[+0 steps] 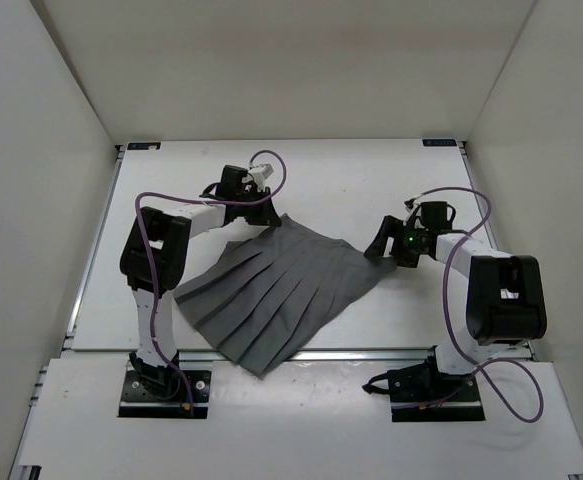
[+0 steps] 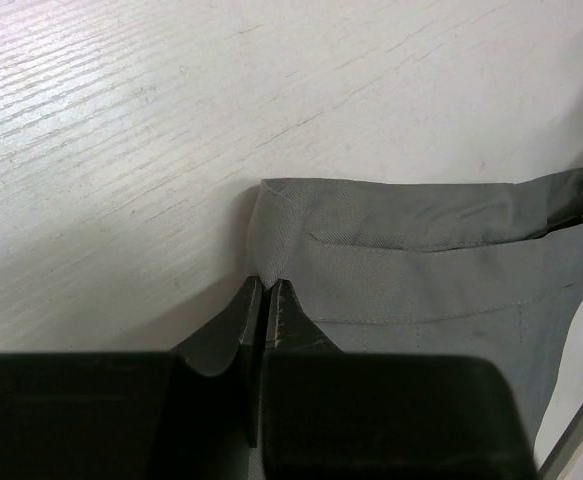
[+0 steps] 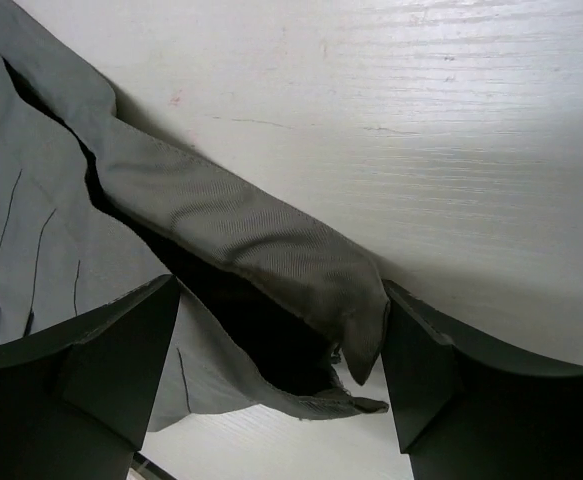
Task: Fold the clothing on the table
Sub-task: Flatten the skirt out
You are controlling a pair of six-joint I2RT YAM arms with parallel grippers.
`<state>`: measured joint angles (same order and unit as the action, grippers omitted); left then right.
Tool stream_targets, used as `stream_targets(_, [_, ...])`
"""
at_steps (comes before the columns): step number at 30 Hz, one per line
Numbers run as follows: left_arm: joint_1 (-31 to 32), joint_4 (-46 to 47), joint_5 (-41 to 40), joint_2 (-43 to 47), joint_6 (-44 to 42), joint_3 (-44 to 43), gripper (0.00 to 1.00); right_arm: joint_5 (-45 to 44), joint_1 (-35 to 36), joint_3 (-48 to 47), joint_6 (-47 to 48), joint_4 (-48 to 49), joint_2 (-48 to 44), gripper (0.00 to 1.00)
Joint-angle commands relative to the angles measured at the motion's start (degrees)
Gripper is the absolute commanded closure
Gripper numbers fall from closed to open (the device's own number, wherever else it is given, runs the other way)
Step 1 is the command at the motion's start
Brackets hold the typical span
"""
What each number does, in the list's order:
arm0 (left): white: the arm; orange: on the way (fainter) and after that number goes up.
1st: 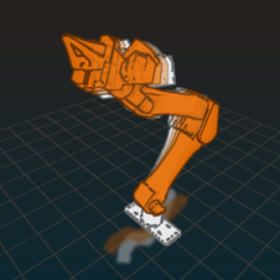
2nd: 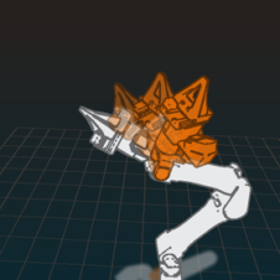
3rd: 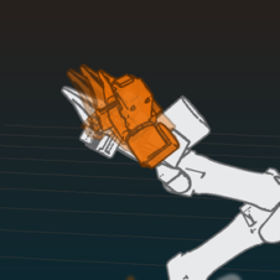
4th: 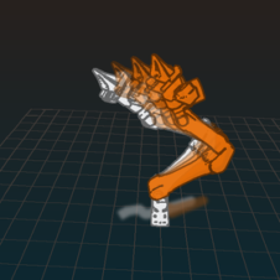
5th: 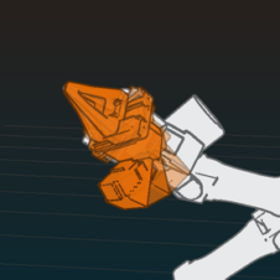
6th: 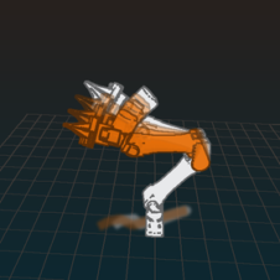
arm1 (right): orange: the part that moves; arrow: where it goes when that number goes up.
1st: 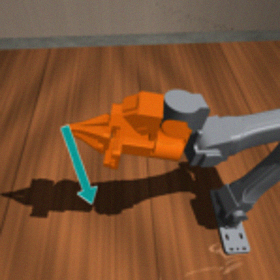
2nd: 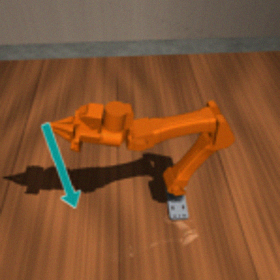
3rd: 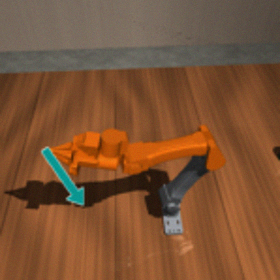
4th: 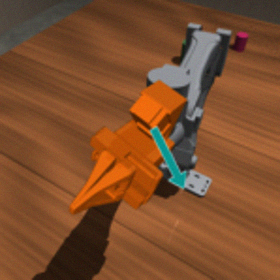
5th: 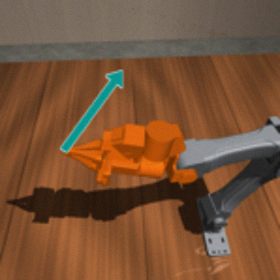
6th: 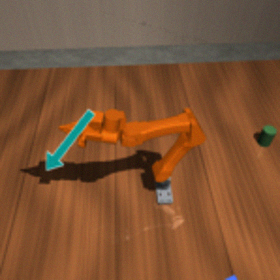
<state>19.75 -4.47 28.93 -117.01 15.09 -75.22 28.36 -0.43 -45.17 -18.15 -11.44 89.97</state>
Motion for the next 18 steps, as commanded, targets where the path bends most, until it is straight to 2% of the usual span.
stream_targets(1, [-0.6, 0.4, 2.2, 0.9, 0.0, -1.8, 1.00, -3.1, 0.0, -1.8, 1.2, -1.3, -0.1, 0.24])
stream_targets(6, [-0.9, 0.9, 2.3, 0.2, 0.4, -1.6, 1.00, -4.3, -2.0, 0.3, 1.1, -3.4, -3.2, 0.24])
stream_targets(12, [-0.7, 1.0, 2.8, -0.1, 0.5, -1.7, 1.00, -1.4, -5.0, 4.5, 1.1, -1.7, -8.8, 0.24])
stream_targets(18, [-0.6, 1.1, 3.1, -0.1, 0.4, -1.9, 1.00, 0.2, -2.2, 5.1, 0.7, 1.0, -6.7, 0.27])
